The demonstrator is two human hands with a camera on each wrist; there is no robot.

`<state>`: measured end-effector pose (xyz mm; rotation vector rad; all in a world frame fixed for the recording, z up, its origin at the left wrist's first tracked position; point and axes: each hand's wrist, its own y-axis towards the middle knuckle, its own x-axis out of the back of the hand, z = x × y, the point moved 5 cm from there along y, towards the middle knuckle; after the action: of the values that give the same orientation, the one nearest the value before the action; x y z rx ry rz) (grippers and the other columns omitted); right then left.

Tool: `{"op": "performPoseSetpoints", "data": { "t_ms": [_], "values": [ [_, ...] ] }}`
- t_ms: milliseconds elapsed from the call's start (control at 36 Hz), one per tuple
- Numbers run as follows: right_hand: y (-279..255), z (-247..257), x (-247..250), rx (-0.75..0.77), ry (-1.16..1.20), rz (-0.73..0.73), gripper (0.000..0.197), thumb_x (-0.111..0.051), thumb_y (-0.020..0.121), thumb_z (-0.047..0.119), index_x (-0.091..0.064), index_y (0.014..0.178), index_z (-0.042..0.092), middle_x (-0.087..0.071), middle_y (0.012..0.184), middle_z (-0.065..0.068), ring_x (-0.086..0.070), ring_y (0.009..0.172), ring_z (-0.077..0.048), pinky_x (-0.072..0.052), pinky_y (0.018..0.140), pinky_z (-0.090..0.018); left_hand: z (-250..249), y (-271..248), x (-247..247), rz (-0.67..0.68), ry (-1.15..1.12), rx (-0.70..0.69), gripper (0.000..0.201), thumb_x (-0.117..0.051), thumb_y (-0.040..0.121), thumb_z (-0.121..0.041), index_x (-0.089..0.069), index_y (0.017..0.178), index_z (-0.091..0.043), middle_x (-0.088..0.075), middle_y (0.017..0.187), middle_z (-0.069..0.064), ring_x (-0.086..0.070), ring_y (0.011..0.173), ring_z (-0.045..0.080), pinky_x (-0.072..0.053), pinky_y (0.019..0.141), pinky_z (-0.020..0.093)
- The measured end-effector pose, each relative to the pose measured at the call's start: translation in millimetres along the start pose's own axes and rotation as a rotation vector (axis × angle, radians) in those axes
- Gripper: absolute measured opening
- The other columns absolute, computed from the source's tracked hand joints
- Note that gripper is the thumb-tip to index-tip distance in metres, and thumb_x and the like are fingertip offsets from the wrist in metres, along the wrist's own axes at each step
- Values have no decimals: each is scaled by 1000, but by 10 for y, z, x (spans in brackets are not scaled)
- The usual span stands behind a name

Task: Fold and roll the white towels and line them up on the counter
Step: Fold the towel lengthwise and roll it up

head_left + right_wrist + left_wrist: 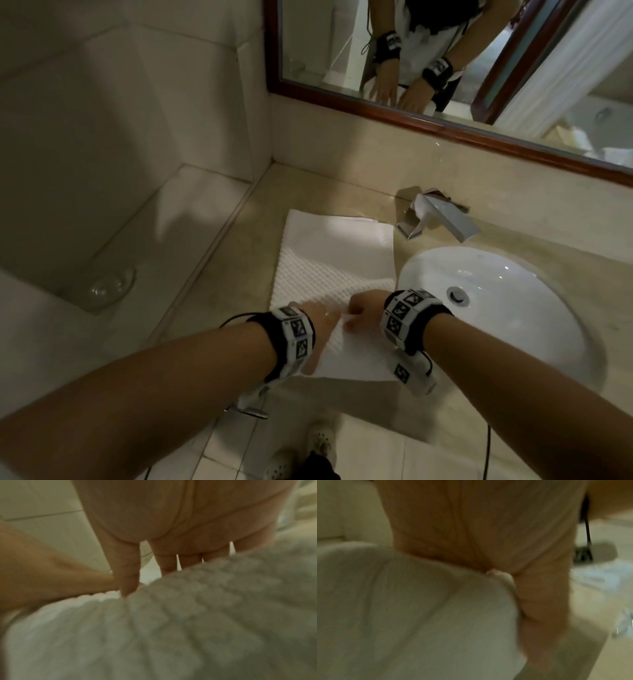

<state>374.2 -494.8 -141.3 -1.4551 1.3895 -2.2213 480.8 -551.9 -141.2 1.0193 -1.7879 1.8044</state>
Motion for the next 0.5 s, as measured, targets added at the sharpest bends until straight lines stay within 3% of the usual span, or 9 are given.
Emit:
{"op": "performPoseSetpoints", "data": {
  "t_ms": [83, 167, 250, 306, 361, 417, 500],
  "values": [
    [-9, 123, -3, 94, -21, -51, 54, -56, 76, 61, -58, 118, 28, -58, 122, 3, -54, 112, -22, -42, 98, -38, 82, 48, 67, 11, -127, 15, 99, -82, 68, -33, -26, 147, -19, -41, 144, 7, -48, 125, 28, -43, 96, 37],
    [-16, 230, -84, 163, -74, -55, 97, -64, 52, 76, -42, 136, 31, -50, 132, 2, -50, 121, -24, -42, 103, -45, 204, 82, 222, 15, -212, 45, 76, -76, 62, -35, -49, 133, -29, -61, 123, 3, -60, 104, 25, -51, 81, 32],
    [1, 256, -118, 131, -199, -113, 107, -77, 56, 61, -27, 144, 29, -40, 133, -4, -44, 121, -28, -43, 101, -47, 273, 153, 259, 35, -202, 100, 64, -66, 48, -29, -60, 112, -34, -63, 101, 3, -61, 83, 24, -57, 71, 38],
    [55, 264, -104, 101, -232, -127, 103, -79, 61, 53, -26, 145, 29, -41, 133, -6, -41, 123, -29, -42, 101, -46, 270, 189, 278, 11, -196, 123, 62, -63, 54, -25, -58, 116, -32, -56, 106, 4, -59, 89, 26, -53, 68, 35],
    [106, 248, -45, 80, -181, -110, 91, -79, 64, 48, -35, 141, 29, -49, 131, -4, -48, 119, -28, -44, 99, -43, 271, 240, 294, -57, -207, 133, 60, -61, 69, -28, -51, 127, -29, -50, 121, 4, -55, 106, 28, -49, 77, 38],
    [146, 223, 34, 59, -111, -95, 76, -77, 66, 46, -43, 132, 31, -56, 126, 1, -55, 113, -25, -46, 97, -42, 270, 272, 337, -145, -216, 160, 59, -60, 76, -41, -45, 131, -26, -46, 129, 3, -50, 117, 27, -44, 93, 43],
    [245, 187, 154, 55, -141, -100, 72, -66, 60, 62, -44, 124, 35, -58, 118, 8, -57, 106, -23, -46, 94, -45, 234, 310, 333, -144, -177, 195, 98, -68, 66, -61, -24, 145, -22, -39, 139, 4, -40, 127, 30, -27, 104, 59]
  ]
}}
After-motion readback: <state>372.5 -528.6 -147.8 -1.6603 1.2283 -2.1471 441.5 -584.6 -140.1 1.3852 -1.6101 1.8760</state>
